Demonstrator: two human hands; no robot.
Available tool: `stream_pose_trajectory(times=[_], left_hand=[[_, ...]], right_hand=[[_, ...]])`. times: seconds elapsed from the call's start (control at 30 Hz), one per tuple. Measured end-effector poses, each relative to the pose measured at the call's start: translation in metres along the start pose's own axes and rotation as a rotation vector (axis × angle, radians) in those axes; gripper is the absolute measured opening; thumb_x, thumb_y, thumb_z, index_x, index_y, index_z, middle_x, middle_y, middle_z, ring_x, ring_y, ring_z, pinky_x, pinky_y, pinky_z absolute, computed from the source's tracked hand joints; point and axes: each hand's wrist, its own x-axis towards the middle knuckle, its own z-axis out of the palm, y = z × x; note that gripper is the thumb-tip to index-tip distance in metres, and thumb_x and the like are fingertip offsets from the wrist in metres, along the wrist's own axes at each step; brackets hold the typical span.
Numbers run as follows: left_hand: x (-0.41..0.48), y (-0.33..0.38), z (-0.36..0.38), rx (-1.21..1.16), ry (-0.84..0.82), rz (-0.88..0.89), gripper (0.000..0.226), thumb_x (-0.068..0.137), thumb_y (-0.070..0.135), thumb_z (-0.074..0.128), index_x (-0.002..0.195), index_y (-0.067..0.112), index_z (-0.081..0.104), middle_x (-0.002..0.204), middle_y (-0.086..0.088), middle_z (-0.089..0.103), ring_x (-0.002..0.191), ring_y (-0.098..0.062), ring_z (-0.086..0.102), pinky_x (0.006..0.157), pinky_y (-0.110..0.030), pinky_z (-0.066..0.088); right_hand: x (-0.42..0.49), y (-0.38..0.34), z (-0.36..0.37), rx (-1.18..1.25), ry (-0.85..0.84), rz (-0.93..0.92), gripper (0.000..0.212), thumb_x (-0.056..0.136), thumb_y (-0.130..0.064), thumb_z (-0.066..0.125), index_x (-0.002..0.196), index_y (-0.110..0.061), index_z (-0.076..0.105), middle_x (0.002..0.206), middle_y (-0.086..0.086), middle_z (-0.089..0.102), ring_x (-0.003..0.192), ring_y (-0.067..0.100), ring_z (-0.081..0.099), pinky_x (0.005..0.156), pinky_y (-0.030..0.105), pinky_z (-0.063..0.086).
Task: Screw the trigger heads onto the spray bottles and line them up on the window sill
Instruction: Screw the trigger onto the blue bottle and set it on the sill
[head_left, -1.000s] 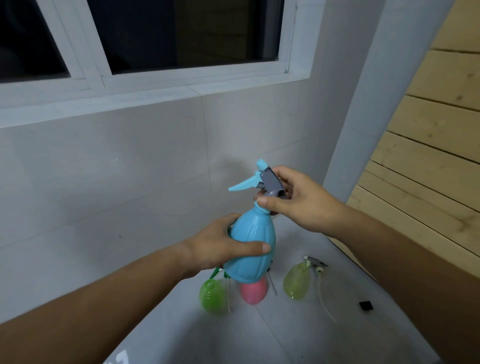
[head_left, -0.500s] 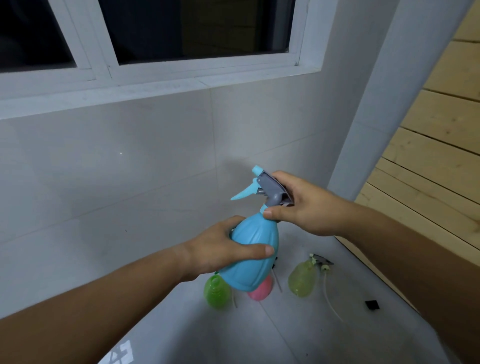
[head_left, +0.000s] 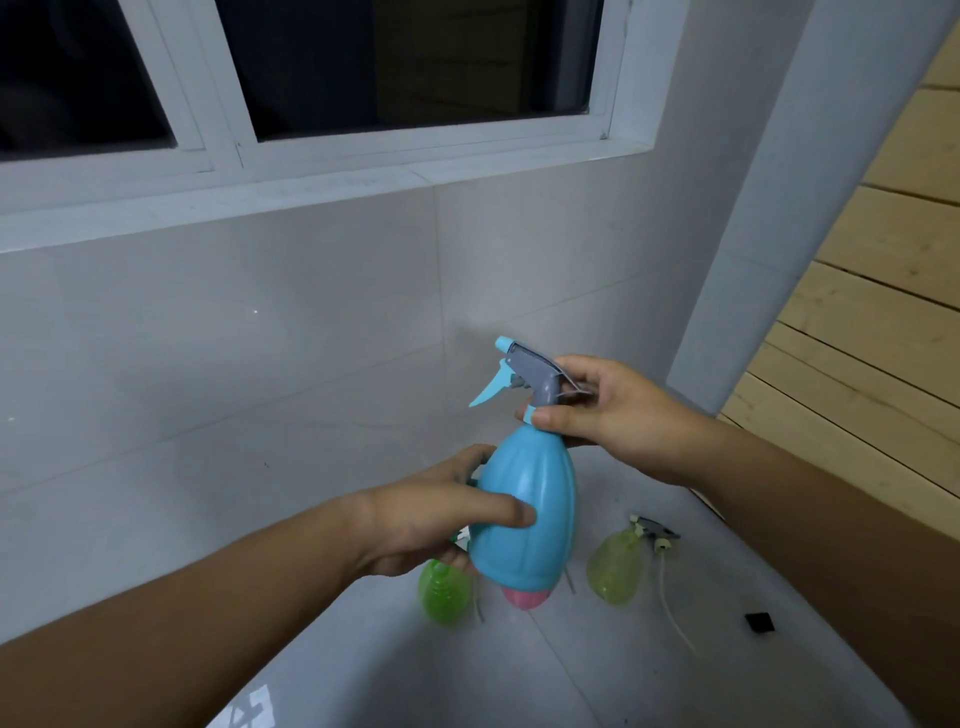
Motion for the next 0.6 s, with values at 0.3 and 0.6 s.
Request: stream_pose_trajectory(times=[0.3, 0.6], left_hand=[[0.002, -0.003, 0.017, -0.163, -0.05, 0.064, 0.063, 0.074, 0.035, 0.088, 0.131, 0.023, 0.063, 0.128, -0.014, 0.075, 0.114, -0.033, 0.075, 0.083, -0.046, 0.066], [0.002, 0.005, 0.013, -0.228, 0.062, 0.054, 0.06, 0.075, 0.039, 0.085, 0.13, 0.025, 0.065, 0.119, -0.002, 0.079, 0.104, -0.021, 0.078, 0.085, -0.041, 0.065]], right_hand=[[-0.003, -0.001, 0.009, 0.195, 0.022, 0.022, 0.026, 0.086, -0.001, 0.067, 0.111, -0.007, 0.067, 0.111, 0.027, 0.07, 0.099, 0.029, 0.07, 0.091, 0.038, 0.057], [0.002, -0.001, 0.004, 0.258, 0.111, 0.043, 0.028, 0.086, -0.006, 0.069, 0.114, -0.006, 0.068, 0.112, 0.018, 0.073, 0.097, 0.024, 0.071, 0.089, 0.035, 0.058]])
